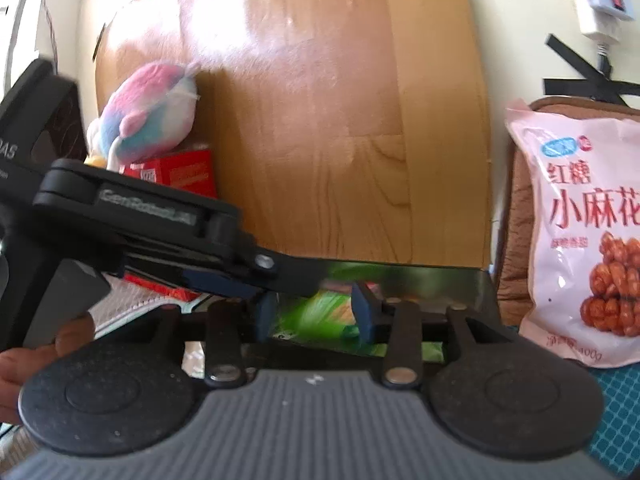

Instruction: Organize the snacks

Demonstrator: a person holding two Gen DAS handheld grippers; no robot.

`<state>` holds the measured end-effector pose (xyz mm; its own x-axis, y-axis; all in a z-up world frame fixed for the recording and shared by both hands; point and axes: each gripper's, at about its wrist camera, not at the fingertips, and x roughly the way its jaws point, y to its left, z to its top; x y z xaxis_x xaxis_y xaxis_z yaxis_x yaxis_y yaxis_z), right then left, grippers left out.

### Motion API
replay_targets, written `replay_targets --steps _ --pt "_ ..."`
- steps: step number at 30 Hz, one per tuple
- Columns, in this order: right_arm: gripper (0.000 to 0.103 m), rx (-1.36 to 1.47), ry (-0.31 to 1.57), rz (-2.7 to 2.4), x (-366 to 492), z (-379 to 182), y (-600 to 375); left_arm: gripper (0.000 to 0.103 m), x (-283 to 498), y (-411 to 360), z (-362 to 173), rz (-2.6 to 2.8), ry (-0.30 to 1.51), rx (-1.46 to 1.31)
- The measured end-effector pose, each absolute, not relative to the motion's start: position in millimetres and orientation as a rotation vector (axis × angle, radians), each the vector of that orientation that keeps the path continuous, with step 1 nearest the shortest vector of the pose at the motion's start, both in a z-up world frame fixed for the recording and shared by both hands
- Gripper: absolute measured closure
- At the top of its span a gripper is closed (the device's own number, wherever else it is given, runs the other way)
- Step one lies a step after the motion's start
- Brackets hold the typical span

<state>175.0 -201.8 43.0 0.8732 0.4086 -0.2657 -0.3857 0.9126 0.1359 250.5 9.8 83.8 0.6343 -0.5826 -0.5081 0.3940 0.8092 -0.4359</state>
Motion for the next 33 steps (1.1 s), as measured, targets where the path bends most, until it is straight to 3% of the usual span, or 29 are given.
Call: replay_targets --steps 4,10,16,20,25,33 --pt "0.059 0.146 0.322 0.459 158.1 44.4 -210.0 0.032 223.0 45.5 91.3 -0.527 0.629 -0.331" --pt "0.059 0.217 0.511 0.583 147.4 21.2 -191.4 0.032 203.2 79.0 55.1 -0.435 0.761 -0.371" --pt "0.059 0.051 0.604 0.605 133.8 4.8 -158.5 0.029 185.7 91.7 27.9 -0.420 0.828 -0.424" --pt "0.038 0.014 0.609 0.608 135.4 5.9 -148.7 0.027 185.5 97.0 28.6 -0.408 0.823 -0.442" --pt "0.037 0.070 0.630 0.660 149.4 5.9 -143.4 0.025 203.4 75.4 31.3 -0.429 0.854 -0.383" --pt "0.030 -0.236 0.612 0.602 145.0 -7.1 -138.4 0.027 215.8 32.1 16.6 -0.453 0.902 -0.218"
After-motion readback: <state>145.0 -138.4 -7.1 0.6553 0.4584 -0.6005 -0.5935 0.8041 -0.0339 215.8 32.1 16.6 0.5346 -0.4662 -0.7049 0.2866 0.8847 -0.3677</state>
